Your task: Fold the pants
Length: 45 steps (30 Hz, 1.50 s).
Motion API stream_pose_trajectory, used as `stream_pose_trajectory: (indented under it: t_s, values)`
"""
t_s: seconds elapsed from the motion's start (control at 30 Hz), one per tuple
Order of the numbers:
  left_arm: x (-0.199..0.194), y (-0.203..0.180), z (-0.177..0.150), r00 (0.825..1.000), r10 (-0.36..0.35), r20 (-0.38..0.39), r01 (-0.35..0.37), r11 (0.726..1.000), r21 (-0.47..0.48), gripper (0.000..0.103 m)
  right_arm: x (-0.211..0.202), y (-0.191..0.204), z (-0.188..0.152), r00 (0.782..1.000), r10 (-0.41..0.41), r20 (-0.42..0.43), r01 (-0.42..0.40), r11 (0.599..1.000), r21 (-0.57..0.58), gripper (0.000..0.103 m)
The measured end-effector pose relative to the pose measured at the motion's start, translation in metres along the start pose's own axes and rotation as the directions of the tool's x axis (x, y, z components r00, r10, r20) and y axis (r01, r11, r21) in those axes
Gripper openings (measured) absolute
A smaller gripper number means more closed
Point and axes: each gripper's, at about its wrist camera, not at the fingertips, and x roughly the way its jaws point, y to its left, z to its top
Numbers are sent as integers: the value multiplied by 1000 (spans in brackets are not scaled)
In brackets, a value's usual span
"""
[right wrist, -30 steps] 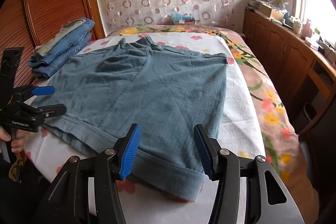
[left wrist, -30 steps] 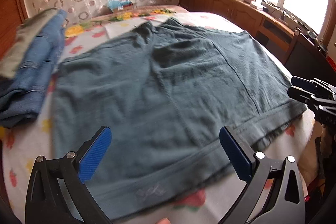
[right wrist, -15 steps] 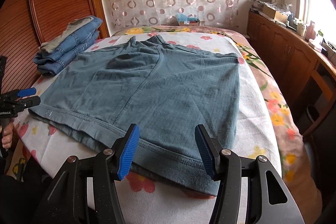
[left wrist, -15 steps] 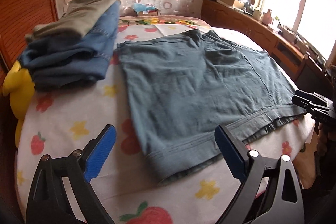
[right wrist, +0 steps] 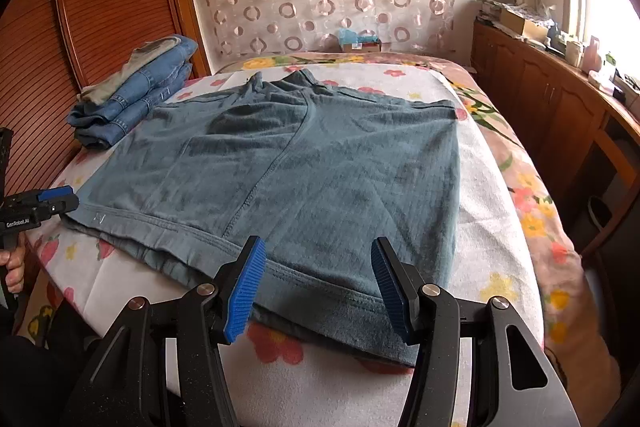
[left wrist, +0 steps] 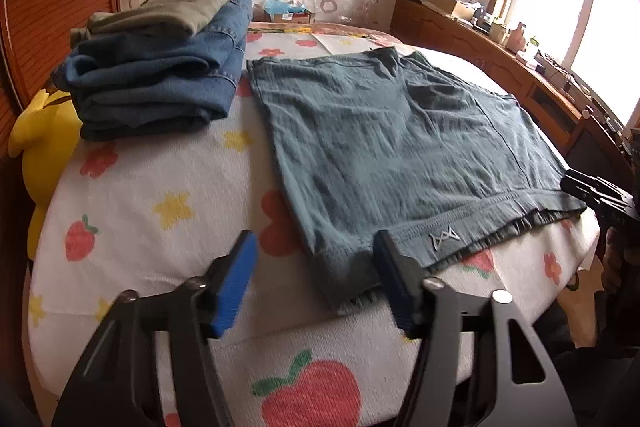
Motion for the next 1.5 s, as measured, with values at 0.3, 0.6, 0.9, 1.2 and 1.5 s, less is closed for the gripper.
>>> stream_pose_trajectory:
  t_s: [0.3,0.6,0.9,1.2,1.5]
  values:
    - [4,-4,-5,999,-36,1,36,999,8,29,3,-1,-3,1000,6,1,-6,1000,13,57]
    - [-5,-23,10,996,-76,40,74,996,44,10,4,-7,-6,1000,11,4,-11,999,32,57]
    - [-13,-70,45,986,-147,73,135,979,154,9,1,-11,-8,1000,10,13,-10,999,42,57]
    - [-4,-132,78,975,-214,64,190,945,267,9,-6,-20,-13,999,10,42,-13,998,62,57]
    - [8,-189,94,966,-257,18,234,905,355,9,-14,-30,-20,998,12,63,-18,996,92,57]
